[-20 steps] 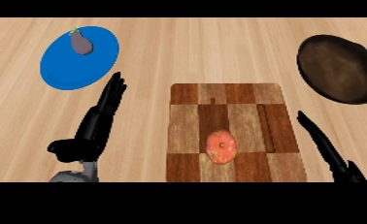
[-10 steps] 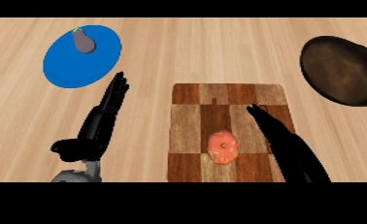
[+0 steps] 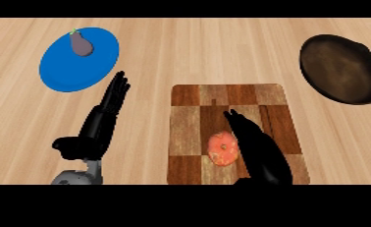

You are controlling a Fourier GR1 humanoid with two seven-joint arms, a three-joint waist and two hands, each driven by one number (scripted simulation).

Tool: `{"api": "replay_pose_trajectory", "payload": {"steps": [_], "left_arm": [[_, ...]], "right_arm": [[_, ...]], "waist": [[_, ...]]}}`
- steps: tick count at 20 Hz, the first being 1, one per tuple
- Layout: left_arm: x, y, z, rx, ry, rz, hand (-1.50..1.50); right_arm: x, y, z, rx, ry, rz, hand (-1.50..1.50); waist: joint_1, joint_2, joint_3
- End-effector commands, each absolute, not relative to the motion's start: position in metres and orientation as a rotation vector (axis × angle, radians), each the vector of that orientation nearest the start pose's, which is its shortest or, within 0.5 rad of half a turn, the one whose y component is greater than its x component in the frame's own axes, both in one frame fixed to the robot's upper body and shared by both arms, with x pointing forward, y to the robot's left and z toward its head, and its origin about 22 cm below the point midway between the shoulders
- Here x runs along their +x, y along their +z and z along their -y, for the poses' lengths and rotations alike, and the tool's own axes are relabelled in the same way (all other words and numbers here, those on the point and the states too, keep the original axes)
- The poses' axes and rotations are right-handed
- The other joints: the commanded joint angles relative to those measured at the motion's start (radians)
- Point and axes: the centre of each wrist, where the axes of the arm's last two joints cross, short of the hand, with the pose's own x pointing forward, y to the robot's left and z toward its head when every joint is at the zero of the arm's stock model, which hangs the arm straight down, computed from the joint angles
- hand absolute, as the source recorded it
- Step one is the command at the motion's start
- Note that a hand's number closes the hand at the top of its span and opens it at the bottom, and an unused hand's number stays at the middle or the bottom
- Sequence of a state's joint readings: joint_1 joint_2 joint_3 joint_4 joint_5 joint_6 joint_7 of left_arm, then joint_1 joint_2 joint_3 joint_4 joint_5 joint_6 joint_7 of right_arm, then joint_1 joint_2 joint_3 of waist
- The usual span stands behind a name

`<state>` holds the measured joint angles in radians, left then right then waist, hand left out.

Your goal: Pick the squash from the cutting board and place it in the pan

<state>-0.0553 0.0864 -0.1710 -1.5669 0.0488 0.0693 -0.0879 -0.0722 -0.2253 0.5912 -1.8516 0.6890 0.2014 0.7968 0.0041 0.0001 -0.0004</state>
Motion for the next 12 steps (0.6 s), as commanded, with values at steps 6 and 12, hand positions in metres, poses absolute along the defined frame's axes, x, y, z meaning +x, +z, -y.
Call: {"api": "replay_pose_trajectory", "payload": {"steps": [6, 12], "left_arm": [[0.255, -0.008, -0.197, -0.058, -0.119, 1.676, 0.0], [0.23, -0.002, -0.216, -0.065, -0.135, 1.697, 0.0]], "right_arm": [[0.201, 0.063, 0.131, -0.567, 1.023, 1.065, -1.5], [0.233, 0.039, 0.138, -0.568, 0.968, 1.099, -1.5]], "waist": [[-0.006, 0.0, 0.0], [-0.001, 0.0, 0.0]]}}
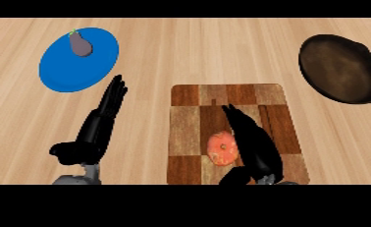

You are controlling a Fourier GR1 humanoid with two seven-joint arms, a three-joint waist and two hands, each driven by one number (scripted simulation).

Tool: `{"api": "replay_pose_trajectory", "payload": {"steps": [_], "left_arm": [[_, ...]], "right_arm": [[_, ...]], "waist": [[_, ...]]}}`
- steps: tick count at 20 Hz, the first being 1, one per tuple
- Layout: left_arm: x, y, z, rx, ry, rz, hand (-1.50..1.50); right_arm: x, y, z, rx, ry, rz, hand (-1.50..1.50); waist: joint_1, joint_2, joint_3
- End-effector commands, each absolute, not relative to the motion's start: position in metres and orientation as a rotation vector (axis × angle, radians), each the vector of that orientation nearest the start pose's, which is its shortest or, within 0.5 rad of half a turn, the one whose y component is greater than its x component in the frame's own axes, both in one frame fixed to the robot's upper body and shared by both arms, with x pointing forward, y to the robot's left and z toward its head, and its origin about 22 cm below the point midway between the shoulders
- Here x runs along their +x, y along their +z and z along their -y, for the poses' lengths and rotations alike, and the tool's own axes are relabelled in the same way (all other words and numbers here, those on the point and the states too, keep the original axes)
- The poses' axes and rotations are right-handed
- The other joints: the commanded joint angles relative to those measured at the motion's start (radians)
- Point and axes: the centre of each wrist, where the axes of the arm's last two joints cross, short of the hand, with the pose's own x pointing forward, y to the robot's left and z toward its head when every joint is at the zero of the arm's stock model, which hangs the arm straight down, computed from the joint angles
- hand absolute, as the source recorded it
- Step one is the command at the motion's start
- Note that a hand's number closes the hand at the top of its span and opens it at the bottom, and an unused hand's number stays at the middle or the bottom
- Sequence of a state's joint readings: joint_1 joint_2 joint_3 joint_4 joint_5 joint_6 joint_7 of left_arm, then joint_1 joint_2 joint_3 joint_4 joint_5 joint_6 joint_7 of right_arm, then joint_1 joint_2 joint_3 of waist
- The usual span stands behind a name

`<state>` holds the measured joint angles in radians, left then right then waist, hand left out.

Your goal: Pick the squash from the cutting board and place it in the pan

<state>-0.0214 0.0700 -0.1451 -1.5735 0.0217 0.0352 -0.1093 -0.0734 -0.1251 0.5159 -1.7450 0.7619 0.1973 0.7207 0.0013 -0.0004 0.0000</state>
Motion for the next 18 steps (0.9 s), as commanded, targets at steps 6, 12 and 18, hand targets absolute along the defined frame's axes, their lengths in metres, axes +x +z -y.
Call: {"api": "replay_pose_trajectory", "payload": {"steps": [6, 12, 18], "left_arm": [[0.23, 0.003, -0.199, -0.049, -0.138, 1.688, 0.0], [0.25, 0.007, -0.212, -0.062, -0.128, 1.686, 0.0], [0.245, 0.005, -0.199, -0.064, -0.127, 1.677, 0.0]], "right_arm": [[0.229, 0.012, 0.133, -0.543, 0.972, 1.049, -1.5], [0.227, -0.009, 0.138, -0.494, 1.126, 0.954, 1.5], [0.236, -0.029, 0.119, -0.568, 1.194, 1.003, 1.5]], "waist": [[0.001, 0.0, 0.0], [-0.002, 0.0, 0.0], [0.001, 0.001, 0.0]]}}
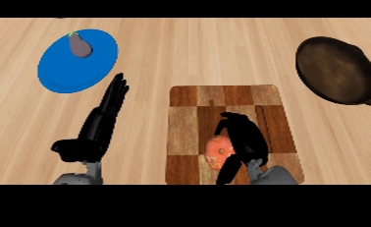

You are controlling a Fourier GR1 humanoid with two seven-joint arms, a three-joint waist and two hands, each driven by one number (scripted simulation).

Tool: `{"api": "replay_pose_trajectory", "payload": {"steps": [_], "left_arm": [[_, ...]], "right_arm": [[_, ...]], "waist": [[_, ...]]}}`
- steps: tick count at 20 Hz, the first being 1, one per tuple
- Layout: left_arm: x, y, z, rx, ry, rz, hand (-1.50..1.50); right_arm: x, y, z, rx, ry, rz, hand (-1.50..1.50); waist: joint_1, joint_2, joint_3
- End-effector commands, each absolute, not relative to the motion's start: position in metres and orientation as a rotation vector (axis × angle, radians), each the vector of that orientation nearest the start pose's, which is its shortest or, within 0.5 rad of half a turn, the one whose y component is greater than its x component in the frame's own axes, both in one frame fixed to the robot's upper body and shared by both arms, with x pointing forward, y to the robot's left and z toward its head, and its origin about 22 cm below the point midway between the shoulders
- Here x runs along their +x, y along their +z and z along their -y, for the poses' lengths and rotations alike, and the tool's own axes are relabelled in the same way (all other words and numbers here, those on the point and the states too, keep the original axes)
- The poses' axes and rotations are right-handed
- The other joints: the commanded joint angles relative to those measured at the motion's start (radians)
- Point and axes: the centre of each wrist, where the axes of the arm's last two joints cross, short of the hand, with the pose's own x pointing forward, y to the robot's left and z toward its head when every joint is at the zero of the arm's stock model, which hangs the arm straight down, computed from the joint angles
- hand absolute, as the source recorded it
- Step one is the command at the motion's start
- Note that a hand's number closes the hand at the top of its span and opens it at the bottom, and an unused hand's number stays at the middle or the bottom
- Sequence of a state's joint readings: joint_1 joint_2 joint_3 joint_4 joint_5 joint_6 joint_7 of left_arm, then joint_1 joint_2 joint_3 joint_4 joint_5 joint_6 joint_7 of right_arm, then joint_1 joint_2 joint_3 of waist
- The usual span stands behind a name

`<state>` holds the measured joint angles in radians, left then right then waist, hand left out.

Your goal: Pick the squash from the cutting board and place it in the pan

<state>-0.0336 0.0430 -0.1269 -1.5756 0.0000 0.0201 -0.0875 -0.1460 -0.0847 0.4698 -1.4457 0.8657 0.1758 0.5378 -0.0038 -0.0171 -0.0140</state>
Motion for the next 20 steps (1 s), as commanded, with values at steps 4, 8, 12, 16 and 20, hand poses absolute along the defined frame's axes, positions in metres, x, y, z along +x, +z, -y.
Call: {"api": "replay_pose_trajectory", "payload": {"steps": [4, 8, 12, 16, 20], "left_arm": [[0.233, 0.004, -0.201, -0.073, -0.132, 1.693, 0.0], [0.249, 0.017, -0.207, -0.058, -0.113, 1.686, 0.0], [0.253, 0.008, -0.197, -0.044, -0.128, 1.694, 0.0], [0.241, 0.013, -0.203, -0.062, -0.129, 1.677, 0.0], [0.236, 0.006, -0.215, -0.041, -0.12, 1.697, 0.0]], "right_arm": [[0.252, -0.023, 0.106, -0.621, 1.175, 1.043, 1.5], [0.243, -0.019, 0.133, -0.717, 1.174, 1.113, 1.5], [0.238, 0.013, 0.134, -0.851, 1.04, 1.233, 1.5], [0.213, 0.02, 0.2, -0.754, 1.223, 1.349, 1.5], [0.207, 0.059, 0.232, -0.812, 1.234, 1.487, 1.5]], "waist": [[0.01, 0.017, 0.014], [0.004, 0.017, 0.014], [-0.001, 0.015, 0.014], [-0.004, 0.014, 0.014], [-0.007, 0.013, 0.014]]}}
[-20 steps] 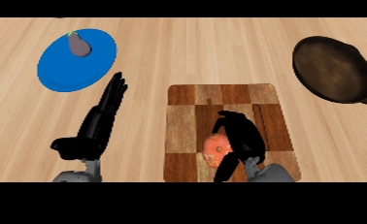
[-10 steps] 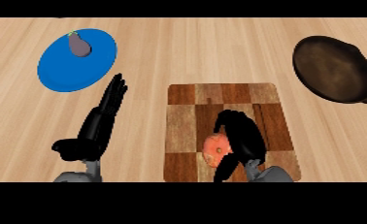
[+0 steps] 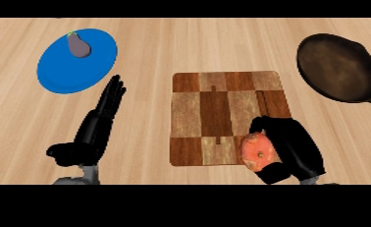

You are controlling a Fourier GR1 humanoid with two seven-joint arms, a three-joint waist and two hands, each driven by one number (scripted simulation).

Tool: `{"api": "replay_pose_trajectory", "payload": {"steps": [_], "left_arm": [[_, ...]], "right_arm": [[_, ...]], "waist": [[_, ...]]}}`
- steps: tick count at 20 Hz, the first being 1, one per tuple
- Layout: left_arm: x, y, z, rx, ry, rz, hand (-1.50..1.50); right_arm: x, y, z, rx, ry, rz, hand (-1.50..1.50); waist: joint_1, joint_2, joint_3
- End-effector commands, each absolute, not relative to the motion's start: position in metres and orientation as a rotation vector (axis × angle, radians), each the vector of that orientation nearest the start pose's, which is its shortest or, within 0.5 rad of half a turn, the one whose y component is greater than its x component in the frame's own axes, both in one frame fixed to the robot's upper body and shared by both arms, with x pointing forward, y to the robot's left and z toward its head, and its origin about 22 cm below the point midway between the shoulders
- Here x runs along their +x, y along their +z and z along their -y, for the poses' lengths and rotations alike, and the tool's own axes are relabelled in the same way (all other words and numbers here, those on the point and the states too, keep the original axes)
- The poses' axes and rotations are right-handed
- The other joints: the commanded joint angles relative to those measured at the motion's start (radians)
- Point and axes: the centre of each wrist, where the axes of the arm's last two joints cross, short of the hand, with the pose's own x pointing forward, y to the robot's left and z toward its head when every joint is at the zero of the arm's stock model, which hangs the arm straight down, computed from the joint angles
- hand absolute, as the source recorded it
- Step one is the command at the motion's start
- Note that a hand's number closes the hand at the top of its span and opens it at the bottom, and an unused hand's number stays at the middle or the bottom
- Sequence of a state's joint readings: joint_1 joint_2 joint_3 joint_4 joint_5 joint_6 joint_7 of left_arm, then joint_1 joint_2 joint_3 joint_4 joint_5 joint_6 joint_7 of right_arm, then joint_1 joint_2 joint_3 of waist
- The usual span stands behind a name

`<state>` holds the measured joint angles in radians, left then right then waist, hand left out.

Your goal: Pick the squash from the cutting board and place it in the pan

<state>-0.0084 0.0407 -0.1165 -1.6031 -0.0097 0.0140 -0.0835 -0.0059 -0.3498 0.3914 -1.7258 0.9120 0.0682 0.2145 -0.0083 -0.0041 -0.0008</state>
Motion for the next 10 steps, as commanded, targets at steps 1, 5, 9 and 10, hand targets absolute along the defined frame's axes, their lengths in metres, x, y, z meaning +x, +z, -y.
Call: {"api": "replay_pose_trajectory", "payload": {"steps": [1, 5, 9, 10], "left_arm": [[0.245, 0.008, -0.21, -0.043, -0.127, 1.71, 0.0], [0.244, 0.006, -0.198, -0.047, -0.104, 1.703, 0.0], [0.248, 0.024, -0.198, -0.067, -0.129, 1.682, 0.0], [0.258, 0.017, -0.209, -0.043, -0.111, 1.725, 0.0]], "right_arm": [[0.229, 0.064, 0.241, -0.875, 1.199, 1.532, 1.5], [0.218, 0.095, 0.26, -0.897, 1.012, 1.691, 1.5], [0.215, 0.104, 0.276, -0.894, 0.848, 1.711, 1.5], [0.213, 0.104, 0.288, -0.868, 0.806, 1.699, 1.5]], "waist": [[0.002, 0.003, 0.001], [-0.004, 0.002, 0.001], [0.004, 0.003, 0.001], [0.001, 0.004, 0.001]]}}
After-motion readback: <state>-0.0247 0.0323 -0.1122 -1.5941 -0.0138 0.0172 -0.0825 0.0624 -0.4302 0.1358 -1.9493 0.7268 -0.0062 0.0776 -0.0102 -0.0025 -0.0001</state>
